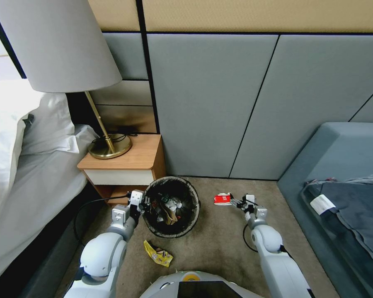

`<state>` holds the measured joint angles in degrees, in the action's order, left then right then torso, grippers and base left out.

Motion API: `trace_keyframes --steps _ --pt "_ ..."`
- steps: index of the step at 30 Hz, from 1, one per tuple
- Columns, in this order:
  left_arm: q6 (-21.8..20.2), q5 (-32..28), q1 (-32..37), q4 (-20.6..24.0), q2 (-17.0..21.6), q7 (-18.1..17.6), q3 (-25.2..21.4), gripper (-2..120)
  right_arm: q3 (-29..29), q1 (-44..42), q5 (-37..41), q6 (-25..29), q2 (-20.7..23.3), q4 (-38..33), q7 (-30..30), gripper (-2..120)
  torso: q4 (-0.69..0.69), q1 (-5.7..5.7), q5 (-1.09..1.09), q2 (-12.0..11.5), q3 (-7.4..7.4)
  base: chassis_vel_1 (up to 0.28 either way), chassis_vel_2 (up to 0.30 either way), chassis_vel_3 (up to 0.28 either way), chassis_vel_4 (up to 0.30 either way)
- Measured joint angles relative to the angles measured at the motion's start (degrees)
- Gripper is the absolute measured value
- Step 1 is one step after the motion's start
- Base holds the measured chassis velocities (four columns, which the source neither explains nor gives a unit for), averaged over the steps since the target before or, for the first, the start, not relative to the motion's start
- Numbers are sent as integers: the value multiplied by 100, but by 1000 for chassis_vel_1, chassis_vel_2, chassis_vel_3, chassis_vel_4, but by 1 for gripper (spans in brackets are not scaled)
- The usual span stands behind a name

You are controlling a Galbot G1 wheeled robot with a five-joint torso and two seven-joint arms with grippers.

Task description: Pick up the trash bin, then pick up the garbage from the floor and place it into the trash bin.

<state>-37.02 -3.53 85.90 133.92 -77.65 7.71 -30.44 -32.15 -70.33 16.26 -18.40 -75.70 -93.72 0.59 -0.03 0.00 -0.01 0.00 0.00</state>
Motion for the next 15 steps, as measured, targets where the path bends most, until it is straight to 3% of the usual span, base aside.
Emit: trace_keyframes --steps 15 --pt "-4 -43 -71 -88 42 30 27 1 96 893 -179 -16 -140 1369 76 100 2 0 0 0 0 0 0 0 0"
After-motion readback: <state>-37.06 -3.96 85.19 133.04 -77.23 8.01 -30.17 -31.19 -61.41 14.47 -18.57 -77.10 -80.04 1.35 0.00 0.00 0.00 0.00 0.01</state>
